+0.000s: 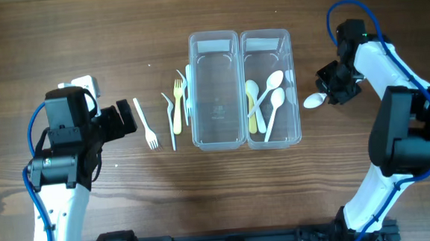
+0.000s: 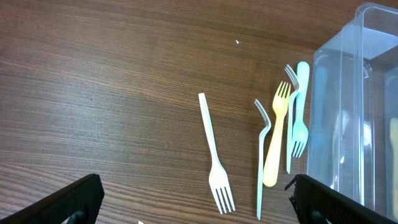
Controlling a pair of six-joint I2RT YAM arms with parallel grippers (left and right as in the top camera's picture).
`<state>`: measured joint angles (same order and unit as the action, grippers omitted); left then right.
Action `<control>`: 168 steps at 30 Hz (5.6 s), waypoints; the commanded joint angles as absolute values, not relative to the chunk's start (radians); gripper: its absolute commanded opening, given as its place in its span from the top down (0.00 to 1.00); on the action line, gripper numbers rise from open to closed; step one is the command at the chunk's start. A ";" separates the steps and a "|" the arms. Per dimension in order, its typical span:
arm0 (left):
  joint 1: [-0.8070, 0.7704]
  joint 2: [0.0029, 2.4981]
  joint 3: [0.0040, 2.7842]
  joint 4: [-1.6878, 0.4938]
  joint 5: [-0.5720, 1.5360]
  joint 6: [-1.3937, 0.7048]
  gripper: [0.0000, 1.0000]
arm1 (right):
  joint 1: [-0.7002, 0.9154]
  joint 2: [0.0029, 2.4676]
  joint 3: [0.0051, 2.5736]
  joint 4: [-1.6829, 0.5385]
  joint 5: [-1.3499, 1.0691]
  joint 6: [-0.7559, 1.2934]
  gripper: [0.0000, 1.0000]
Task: Pack container
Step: 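Grasp the last white spoon with the right gripper, then place the white spoon into the right container and withdraw right arm, then move the left gripper to the white fork and grasp it, then carry the white fork into the left container and release it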
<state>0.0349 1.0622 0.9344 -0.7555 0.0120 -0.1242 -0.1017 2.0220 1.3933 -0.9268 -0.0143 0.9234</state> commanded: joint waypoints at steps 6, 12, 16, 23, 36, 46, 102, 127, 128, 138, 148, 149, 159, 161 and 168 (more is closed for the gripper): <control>0.042 1.061 0.953 -0.754 0.006 -0.109 0.00 | -0.100 2.043 1.317 -0.864 0.039 0.939 0.69; 0.042 1.061 0.953 -0.754 0.006 -0.109 0.00 | -0.100 2.061 1.311 -0.849 0.039 0.888 0.76; 0.042 1.061 0.953 -0.754 0.006 -0.109 0.00 | -0.101 2.061 1.311 -0.842 0.046 0.839 0.83; 0.042 1.061 0.953 -0.754 0.006 -0.109 0.00 | -0.125 2.053 1.311 -0.868 0.092 0.712 0.96; 0.042 1.061 0.953 -0.753 0.006 -0.109 0.00 | -0.133 1.819 1.311 -0.859 0.112 0.526 0.96; 0.042 1.061 0.953 -0.752 0.006 -0.108 0.00 | -0.036 1.581 1.311 -0.822 -0.126 0.398 0.96; 0.036 1.570 0.953 -0.712 0.106 -0.413 0.42 | -0.324 1.365 1.327 -0.980 -0.083 0.265 0.00; -0.072 1.780 0.955 -0.554 -0.091 -0.344 0.59 | -0.324 1.365 1.327 -0.981 -0.083 0.265 0.00; -0.072 1.780 0.955 -0.561 -0.100 -0.343 0.66 | -0.324 1.365 1.327 -0.981 -0.083 0.265 0.00; -0.084 1.778 0.967 -0.586 -0.053 -0.344 0.96 | -0.324 1.365 1.327 -0.981 -0.083 0.265 0.00; -0.208 1.725 1.362 -0.913 -0.035 -0.264 0.96 | -0.324 1.365 1.327 -0.981 -0.083 0.265 0.00; -0.237 1.715 1.432 -0.955 -0.035 -0.264 0.96 | -0.324 1.365 1.327 -0.980 -0.083 0.265 0.00; -0.569 1.703 1.567 -0.905 -0.035 -0.254 0.96 | -0.324 1.365 1.327 -0.981 -0.083 0.265 0.00; -0.601 1.726 1.567 -0.878 -0.035 -0.254 0.96 | -0.324 1.365 1.327 -0.981 -0.083 0.265 0.00; -0.619 1.896 1.567 -0.857 -0.038 -0.270 0.94 | -0.324 1.365 1.327 -0.981 -0.083 0.265 0.00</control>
